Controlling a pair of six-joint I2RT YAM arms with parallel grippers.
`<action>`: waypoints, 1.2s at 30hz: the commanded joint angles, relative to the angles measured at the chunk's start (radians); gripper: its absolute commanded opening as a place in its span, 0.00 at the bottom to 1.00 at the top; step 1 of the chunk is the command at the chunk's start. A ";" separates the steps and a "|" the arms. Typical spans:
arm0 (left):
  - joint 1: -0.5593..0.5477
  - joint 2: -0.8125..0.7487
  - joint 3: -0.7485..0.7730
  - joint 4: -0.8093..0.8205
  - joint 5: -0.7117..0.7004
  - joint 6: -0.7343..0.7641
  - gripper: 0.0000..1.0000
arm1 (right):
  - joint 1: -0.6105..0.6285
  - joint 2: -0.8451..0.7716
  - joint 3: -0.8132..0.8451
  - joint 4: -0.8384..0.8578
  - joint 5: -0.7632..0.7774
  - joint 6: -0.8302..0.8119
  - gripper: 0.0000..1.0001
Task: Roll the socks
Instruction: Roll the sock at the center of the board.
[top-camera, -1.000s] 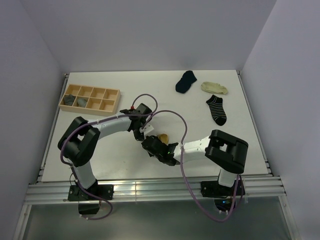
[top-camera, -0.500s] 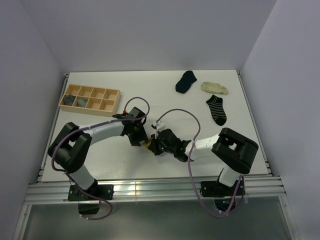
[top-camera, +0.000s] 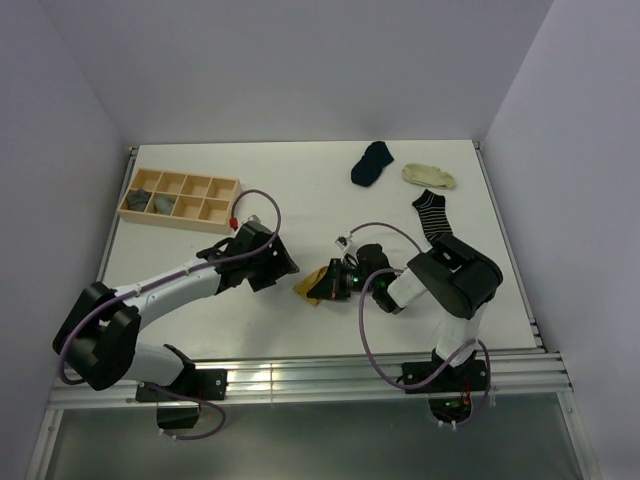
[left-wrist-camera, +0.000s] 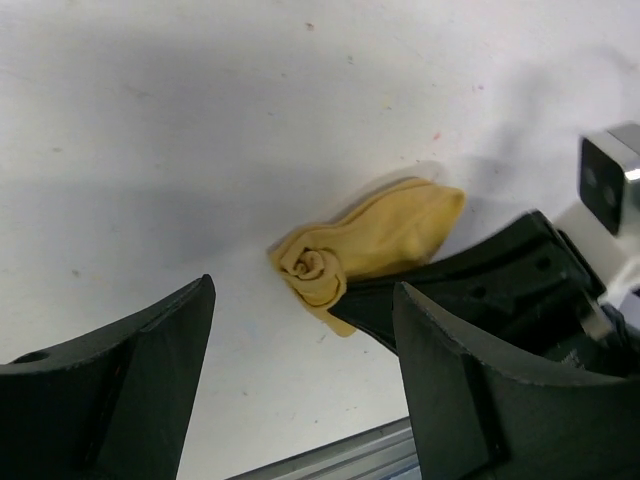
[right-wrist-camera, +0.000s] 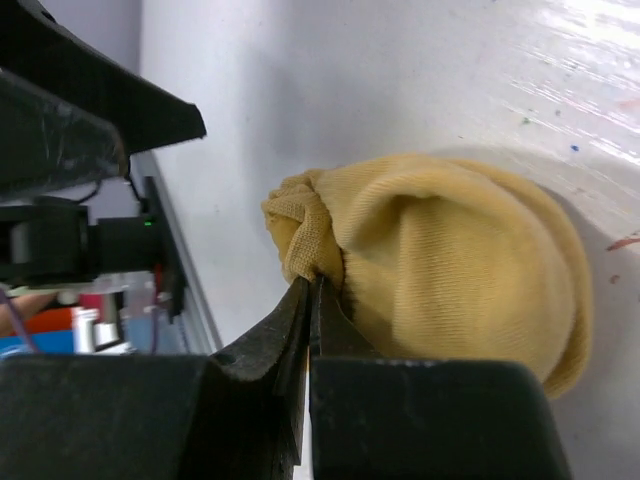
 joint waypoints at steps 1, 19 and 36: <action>-0.035 0.021 -0.006 0.106 0.043 0.040 0.76 | -0.032 0.090 -0.045 0.043 -0.078 0.091 0.00; -0.075 0.183 0.040 0.070 0.052 0.040 0.68 | -0.121 0.184 -0.038 -0.014 -0.051 0.161 0.00; -0.078 0.311 0.112 0.035 0.084 0.090 0.28 | -0.123 0.159 0.008 -0.107 -0.014 0.111 0.00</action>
